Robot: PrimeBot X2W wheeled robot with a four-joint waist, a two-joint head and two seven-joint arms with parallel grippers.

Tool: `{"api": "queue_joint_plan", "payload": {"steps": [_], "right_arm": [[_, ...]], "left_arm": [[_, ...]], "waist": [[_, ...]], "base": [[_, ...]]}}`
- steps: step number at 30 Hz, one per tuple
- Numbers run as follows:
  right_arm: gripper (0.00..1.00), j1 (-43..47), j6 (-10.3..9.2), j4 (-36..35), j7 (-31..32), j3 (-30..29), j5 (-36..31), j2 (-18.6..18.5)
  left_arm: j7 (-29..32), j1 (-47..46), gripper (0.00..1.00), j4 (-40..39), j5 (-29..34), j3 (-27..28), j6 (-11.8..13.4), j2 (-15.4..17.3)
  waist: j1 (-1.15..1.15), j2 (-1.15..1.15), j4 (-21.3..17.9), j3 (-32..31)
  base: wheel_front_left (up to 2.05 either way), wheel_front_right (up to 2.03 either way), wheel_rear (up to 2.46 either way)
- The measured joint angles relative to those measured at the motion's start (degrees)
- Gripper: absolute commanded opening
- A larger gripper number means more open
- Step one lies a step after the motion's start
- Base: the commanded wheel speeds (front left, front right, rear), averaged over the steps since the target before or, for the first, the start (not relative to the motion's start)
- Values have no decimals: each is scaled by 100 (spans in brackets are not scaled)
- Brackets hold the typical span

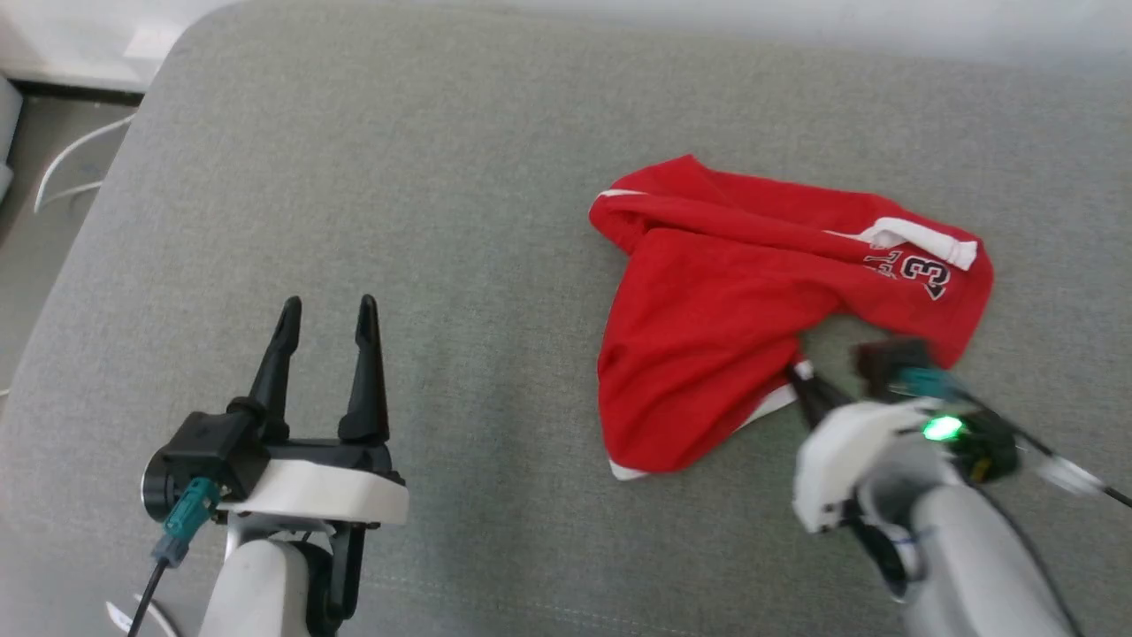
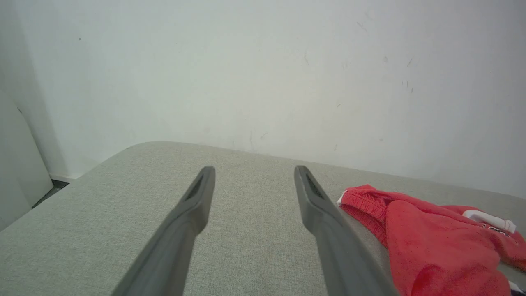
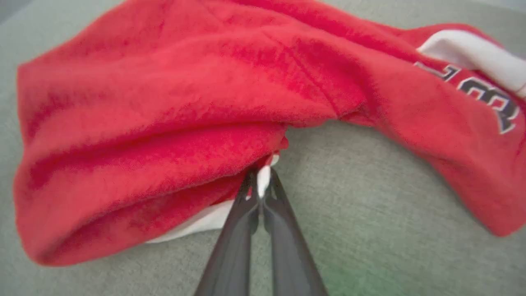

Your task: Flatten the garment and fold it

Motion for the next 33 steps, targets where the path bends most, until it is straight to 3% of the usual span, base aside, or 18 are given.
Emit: {"api": "queue_joint_plan", "payload": {"steps": [4,8,12,16,17,18,19,22,27,33], "right_arm": [[0,563,1,-1056,-243,-855,446,-1],[0,1047,-1,-1699,-260,-2130,684,-13],[0,1161,-4,-1623,-110,-3209,417,-29],[0,1010,-5,-1049,-8,-3798,162,-26],[19,927,-5,-891,-18,-3899,147,-22],[50,838,-5,-747,-32,-3989,57,-20],[100,760,-5,-621,-76,-4072,-64,-18],[100,609,-7,-446,-422,-4062,-198,-43],[100,694,-5,-702,-1224,-3137,-112,-35],[100,1298,-5,-1238,-1844,-2117,141,-23]], "left_arm": [[0,48,100,1,20,75,-1,1],[0,110,100,-1,66,124,-3,0],[0,118,100,5,73,143,-15,0],[0,117,100,25,81,131,-40,-1],[0,117,100,27,90,129,-57,-1],[0,117,100,31,99,127,-59,-1],[0,117,100,41,101,124,-59,-1],[0,117,100,65,104,108,-68,-1],[-1,117,100,181,122,-167,-181,3],[0,68,100,688,224,-1368,-314,29]], "waist": [[0,0,-127,-119],[-1,0,-297,-230],[-1,0,-481,-297],[-1,0,-632,-322],[0,0,-661,-323],[0,0,-688,-322],[0,0,-710,-321],[0,0,-749,-321],[0,0,-798,-365],[0,0,-946,-407]], "base": [[0,0,0],[0,0,0],[0,0,0],[0,0,0],[0,0,0],[0,0,0],[0,0,0],[0,0,0],[0,0,0],[0,0,0]]}}
